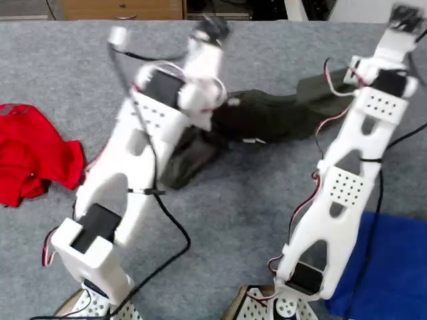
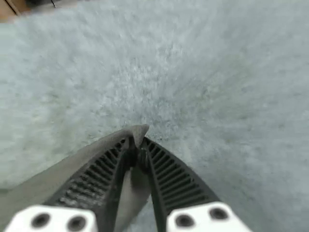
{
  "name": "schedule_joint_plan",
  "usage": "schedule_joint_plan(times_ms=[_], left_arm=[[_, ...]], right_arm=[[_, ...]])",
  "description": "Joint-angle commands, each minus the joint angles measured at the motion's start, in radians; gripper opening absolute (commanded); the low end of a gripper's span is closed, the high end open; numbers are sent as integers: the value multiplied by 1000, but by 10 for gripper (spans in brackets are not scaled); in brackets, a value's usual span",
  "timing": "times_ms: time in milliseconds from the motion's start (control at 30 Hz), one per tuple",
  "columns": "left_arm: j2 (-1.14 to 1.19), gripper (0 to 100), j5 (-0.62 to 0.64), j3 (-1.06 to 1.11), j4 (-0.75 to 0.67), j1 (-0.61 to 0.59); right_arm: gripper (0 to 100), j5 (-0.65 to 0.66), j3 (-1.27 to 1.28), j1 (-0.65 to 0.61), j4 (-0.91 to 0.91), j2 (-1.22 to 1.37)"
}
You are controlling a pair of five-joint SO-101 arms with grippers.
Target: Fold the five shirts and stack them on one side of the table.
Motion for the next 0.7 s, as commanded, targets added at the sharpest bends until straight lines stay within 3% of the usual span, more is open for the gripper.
schedule_joint_plan(times_ms=[0,100,300,467,667], left_arm=[[-36,18,11,-310,132,-54],[-36,18,25,-509,219,-86],[-120,18,95,-758,218,-196],[-298,19,92,-766,218,-247],[-530,19,-37,-569,218,-379]], right_arm=[[5,-3,-47,-36,135,-260],[5,-3,-45,-44,195,-406],[5,-6,-47,-35,230,-687],[5,-9,-45,-4,181,-928],[5,-3,-38,38,101,-1121]])
